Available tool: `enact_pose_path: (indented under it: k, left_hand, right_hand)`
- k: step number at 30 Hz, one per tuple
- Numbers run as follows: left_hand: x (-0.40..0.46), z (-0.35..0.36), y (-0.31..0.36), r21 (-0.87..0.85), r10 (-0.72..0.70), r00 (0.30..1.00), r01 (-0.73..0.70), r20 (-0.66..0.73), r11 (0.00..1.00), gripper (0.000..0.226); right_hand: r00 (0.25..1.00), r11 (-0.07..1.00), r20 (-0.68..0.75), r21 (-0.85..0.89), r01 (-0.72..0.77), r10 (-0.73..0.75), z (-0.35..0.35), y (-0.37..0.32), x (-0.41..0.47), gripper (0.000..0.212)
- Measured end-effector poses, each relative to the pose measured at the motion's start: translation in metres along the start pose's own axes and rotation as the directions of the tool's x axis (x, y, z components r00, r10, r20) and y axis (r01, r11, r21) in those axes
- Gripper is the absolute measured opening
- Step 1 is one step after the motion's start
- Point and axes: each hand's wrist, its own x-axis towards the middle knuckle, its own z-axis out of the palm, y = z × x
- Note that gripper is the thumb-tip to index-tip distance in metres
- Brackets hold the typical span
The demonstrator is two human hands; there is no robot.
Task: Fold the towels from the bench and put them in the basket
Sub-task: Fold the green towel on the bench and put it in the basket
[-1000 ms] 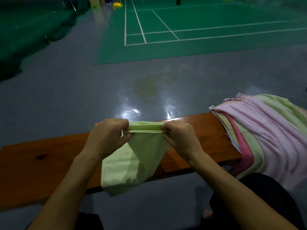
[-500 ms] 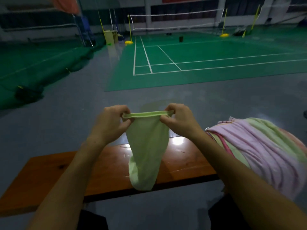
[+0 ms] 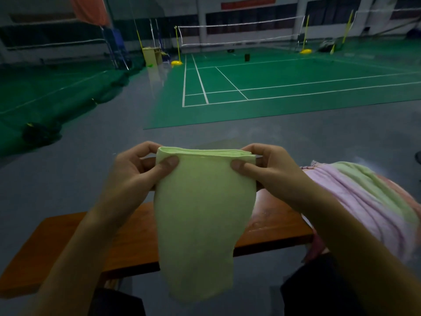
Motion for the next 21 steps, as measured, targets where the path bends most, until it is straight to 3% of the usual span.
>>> enact_pose_path:
  k: [4, 8, 14, 18, 21]
  left_hand:
    - [-0.004, -0.001, -0.015, 0.055, -0.052, 0.998, 0.050, 0.038, 0.997, 0.025]
    - [0.009, 0.003, -0.070, 0.149, -0.159, 0.985, 0.147, 0.067, 0.978, 0.021]
    - [0.055, 0.020, -0.195, 0.191, -0.307, 0.951, 0.306, -0.027, 0.933, 0.017]
    - [0.084, 0.022, -0.265, 0.271, -0.290, 0.949, 0.314, -0.123, 0.910, 0.018]
    - [0.104, 0.027, -0.301, 0.220, -0.327, 0.917, 0.375, -0.227, 0.900, 0.017]
  right_hand:
    - [1.000, 0.997, 0.023, -0.068, 0.021, -0.020, 0.000, 0.016, -0.002, 0.017]
    - [0.998, 0.987, -0.019, -0.153, -0.058, 0.056, 0.008, 0.072, 0.020, 0.015]
    - [0.964, 0.952, -0.136, -0.172, -0.252, 0.230, 0.026, 0.179, 0.084, 0.022]
    - [0.930, 0.933, -0.186, -0.118, -0.341, 0.316, 0.038, 0.240, 0.132, 0.014]
    - [0.906, 0.922, -0.225, -0.064, -0.381, 0.358, 0.050, 0.268, 0.160, 0.011]
